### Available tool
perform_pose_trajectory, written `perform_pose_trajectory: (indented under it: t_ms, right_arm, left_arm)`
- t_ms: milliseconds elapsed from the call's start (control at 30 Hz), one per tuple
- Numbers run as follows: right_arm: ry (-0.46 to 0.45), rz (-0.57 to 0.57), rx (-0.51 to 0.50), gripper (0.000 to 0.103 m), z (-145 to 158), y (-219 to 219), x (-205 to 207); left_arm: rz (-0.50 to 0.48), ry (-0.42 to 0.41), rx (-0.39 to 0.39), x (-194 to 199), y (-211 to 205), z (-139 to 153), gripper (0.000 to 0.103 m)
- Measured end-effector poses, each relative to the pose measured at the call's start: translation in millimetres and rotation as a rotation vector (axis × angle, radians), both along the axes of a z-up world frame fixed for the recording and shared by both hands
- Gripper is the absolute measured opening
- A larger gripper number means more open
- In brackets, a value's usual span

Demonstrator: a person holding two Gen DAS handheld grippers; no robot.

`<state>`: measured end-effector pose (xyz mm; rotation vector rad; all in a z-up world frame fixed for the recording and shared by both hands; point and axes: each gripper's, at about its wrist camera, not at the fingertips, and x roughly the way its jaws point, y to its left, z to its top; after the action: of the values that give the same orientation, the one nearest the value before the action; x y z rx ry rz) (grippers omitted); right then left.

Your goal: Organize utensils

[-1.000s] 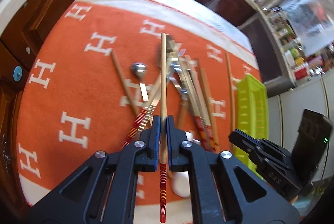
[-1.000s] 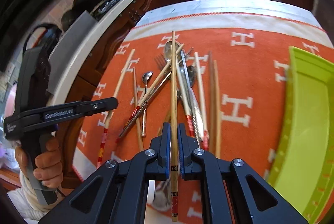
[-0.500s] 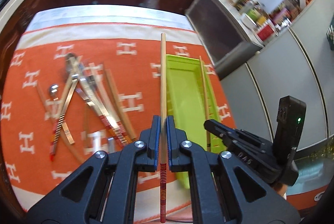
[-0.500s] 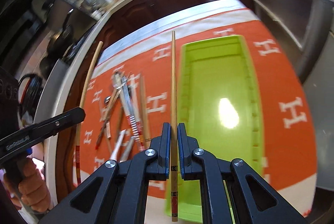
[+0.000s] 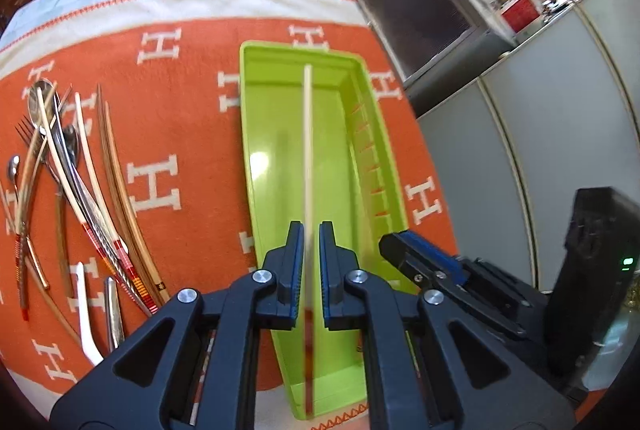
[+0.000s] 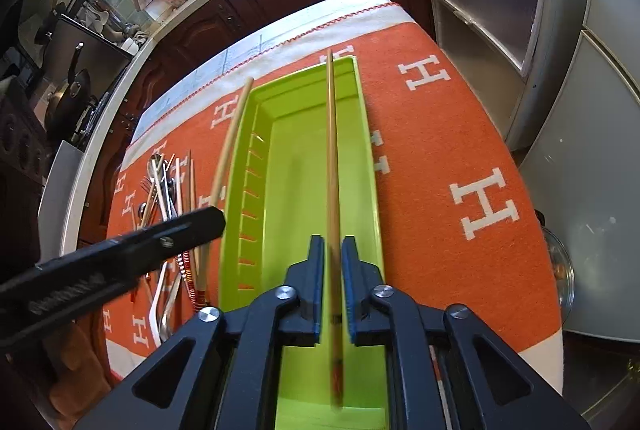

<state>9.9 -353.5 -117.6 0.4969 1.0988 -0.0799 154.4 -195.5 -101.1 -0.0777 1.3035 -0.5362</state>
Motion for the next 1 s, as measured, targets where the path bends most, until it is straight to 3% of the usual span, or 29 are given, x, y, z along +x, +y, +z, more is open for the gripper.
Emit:
perform_pose_trajectory:
  t_ms: [67, 167, 233, 300, 400, 600, 1000]
  right_arm:
    - [-0.008, -0.003, 0.005, 0.028, -2, -2, 3]
    - [-0.019, 0.000, -0.007, 0.032, -1, 1, 7]
    - [-0.023, 0.003, -0.011, 0.033, 3, 8, 8]
    - [-0.032, 0.006, -0.010, 0.033, 9, 13, 7]
    - [-0.049, 0.015, -0.009, 0.034, 18, 19, 4]
    - [-0.084, 0.069, -0.025, 0.034, 44, 42, -3]
    - [-0.219, 0.167, -0.031, 0.036, 125, 105, -26]
  left_arm:
    - [-0.001, 0.009, 0.022, 0, -1, -7, 0.004]
    - [-0.008, 0.001, 0.043, -1, 2, -9, 0.006]
    - [-0.014, -0.019, 0.049, -5, 7, -3, 0.012]
    - [-0.015, -0.053, 0.052, -12, 14, 10, 0.027]
    - [0.001, -0.106, 0.040, -24, 27, 33, 0.038]
    - [0.051, -0.218, 0.049, -41, 65, 75, 0.039]
    - [0.147, -0.350, 0.061, -82, 146, 139, 0.041]
